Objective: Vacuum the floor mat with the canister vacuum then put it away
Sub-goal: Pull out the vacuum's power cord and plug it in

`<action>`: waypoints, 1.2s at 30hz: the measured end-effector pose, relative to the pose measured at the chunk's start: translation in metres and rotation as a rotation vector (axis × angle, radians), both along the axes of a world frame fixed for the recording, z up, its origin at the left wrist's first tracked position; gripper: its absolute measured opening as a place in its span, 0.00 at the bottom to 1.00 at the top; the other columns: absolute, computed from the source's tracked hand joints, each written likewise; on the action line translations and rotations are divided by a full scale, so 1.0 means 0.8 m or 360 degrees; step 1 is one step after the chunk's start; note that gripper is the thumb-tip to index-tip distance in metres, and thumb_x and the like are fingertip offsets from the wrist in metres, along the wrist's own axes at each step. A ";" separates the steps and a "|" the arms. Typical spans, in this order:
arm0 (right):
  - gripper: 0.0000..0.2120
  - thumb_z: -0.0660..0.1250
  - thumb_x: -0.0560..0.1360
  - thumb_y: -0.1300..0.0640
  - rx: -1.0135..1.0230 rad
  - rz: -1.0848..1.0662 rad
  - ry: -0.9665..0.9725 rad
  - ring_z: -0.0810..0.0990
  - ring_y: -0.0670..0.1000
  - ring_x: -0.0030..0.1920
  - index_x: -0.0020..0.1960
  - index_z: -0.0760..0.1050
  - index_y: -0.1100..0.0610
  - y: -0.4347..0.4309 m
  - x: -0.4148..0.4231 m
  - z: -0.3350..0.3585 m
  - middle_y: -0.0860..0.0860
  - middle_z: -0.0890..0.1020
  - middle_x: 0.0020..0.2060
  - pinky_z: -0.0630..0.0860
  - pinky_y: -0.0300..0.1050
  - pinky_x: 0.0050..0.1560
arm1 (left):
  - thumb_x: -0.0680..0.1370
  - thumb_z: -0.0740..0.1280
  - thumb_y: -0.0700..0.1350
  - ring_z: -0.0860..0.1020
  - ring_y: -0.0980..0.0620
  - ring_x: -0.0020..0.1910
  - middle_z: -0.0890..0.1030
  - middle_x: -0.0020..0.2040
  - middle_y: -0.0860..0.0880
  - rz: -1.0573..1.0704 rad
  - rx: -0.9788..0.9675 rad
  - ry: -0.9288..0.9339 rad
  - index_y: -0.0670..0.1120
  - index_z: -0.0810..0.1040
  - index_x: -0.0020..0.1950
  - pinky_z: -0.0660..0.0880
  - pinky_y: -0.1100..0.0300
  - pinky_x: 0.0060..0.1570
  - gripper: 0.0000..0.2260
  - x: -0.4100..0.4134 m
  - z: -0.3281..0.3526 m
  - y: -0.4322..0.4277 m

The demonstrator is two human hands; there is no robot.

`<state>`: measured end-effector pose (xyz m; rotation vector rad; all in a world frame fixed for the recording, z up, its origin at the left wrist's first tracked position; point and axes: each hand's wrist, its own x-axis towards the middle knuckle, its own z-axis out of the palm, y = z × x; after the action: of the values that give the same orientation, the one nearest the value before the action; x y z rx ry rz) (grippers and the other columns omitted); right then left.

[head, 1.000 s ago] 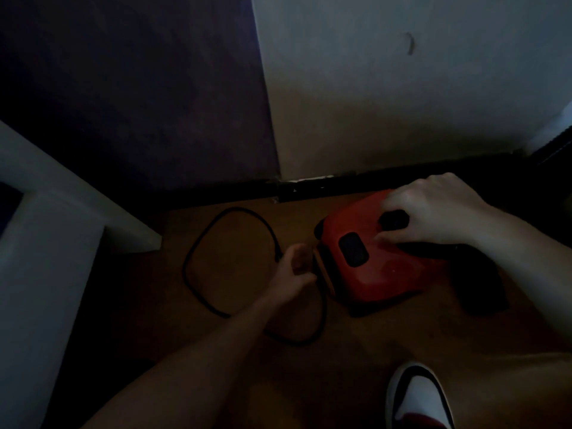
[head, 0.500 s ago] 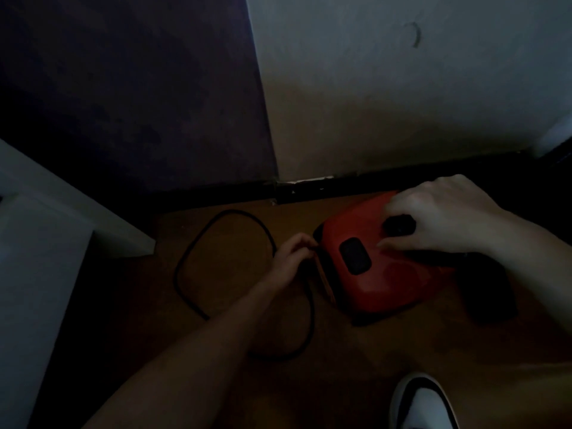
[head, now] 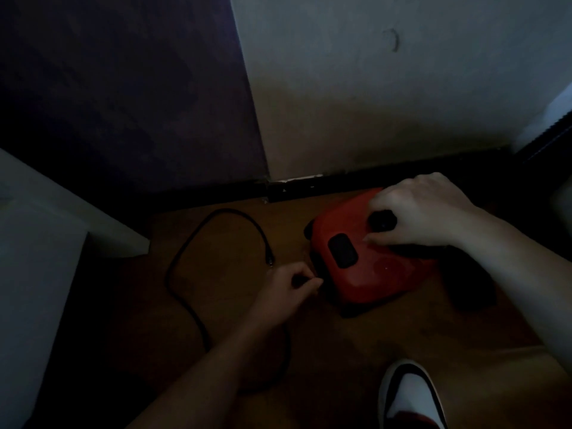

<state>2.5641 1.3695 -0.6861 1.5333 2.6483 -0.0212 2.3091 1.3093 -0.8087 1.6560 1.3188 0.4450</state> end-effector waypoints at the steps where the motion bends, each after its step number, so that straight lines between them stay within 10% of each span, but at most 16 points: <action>1: 0.20 0.62 0.69 0.25 0.0006 -0.0014 0.0002 0.83 0.49 0.50 0.50 0.78 0.38 0.000 0.000 -0.001 0.40 0.84 0.47 0.64 0.44 0.40 | 0.79 0.69 0.45 0.81 0.58 0.35 0.84 0.39 0.53 -0.0006 -0.0165 -0.0050 0.46 0.80 0.42 0.77 0.62 0.39 0.07 0.000 0.000 0.000; 6: 0.18 0.62 0.68 0.25 -0.0021 -0.0073 -0.0021 0.83 0.51 0.46 0.37 0.69 0.39 0.000 -0.001 0.000 0.43 0.83 0.42 0.63 0.44 0.39 | 0.81 0.62 0.34 0.78 0.62 0.24 0.82 0.38 0.47 -0.0119 -0.0753 0.0045 0.42 0.78 0.40 0.74 0.68 0.30 0.11 -0.002 -0.016 -0.007; 11: 0.17 0.62 0.68 0.25 -0.0032 -0.0090 0.0000 0.83 0.50 0.45 0.39 0.66 0.37 0.002 0.000 -0.002 0.42 0.83 0.41 0.64 0.44 0.38 | 0.79 0.65 0.32 0.81 0.56 0.33 0.82 0.46 0.44 0.0695 -0.1089 -0.0391 0.38 0.78 0.52 0.78 0.63 0.38 0.05 0.008 -0.043 -0.022; 16: 0.13 0.66 0.70 0.30 -0.0213 -0.0139 0.0106 0.82 0.51 0.41 0.41 0.76 0.39 -0.002 0.002 0.001 0.42 0.81 0.36 0.72 0.45 0.40 | 0.73 0.70 0.29 0.81 0.46 0.54 0.80 0.55 0.45 0.0926 -0.0848 -0.0816 0.54 0.67 0.73 0.80 0.53 0.51 0.33 0.016 -0.033 -0.005; 20: 0.13 0.68 0.71 0.34 -0.0262 -0.0142 0.0169 0.81 0.52 0.39 0.46 0.81 0.41 -0.003 0.003 0.001 0.41 0.79 0.34 0.77 0.47 0.44 | 0.69 0.73 0.27 0.82 0.53 0.47 0.78 0.48 0.46 0.0813 -0.0568 -0.0996 0.59 0.63 0.75 0.81 0.56 0.47 0.43 0.009 -0.011 0.007; 23: 0.12 0.67 0.71 0.34 -0.0280 -0.0134 0.0174 0.82 0.52 0.41 0.45 0.79 0.42 -0.004 0.004 0.001 0.42 0.80 0.35 0.78 0.47 0.45 | 0.70 0.75 0.30 0.81 0.65 0.45 0.79 0.49 0.55 0.0513 -0.0290 -0.0778 0.51 0.66 0.73 0.75 0.72 0.45 0.37 0.002 0.010 0.018; 29: 0.17 0.61 0.68 0.24 -0.0021 -0.0052 -0.0002 0.83 0.50 0.44 0.39 0.64 0.36 0.003 0.002 -0.003 0.43 0.83 0.40 0.64 0.44 0.37 | 0.69 0.77 0.57 0.79 0.56 0.47 0.80 0.48 0.53 -0.0040 0.0235 -0.0064 0.52 0.80 0.49 0.77 0.60 0.45 0.14 -0.010 0.022 0.035; 36: 0.21 0.61 0.68 0.24 0.0054 -0.0040 -0.0024 0.84 0.50 0.48 0.50 0.78 0.37 0.004 0.003 -0.008 0.42 0.85 0.45 0.65 0.44 0.40 | 0.79 0.67 0.55 0.79 0.60 0.42 0.83 0.46 0.55 -0.0521 0.0475 0.0432 0.51 0.83 0.51 0.75 0.61 0.42 0.10 0.008 0.048 0.022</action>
<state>2.5662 1.3726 -0.6929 1.5706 2.6311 0.0342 2.3155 1.3266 -0.7706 2.2007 1.1799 0.2330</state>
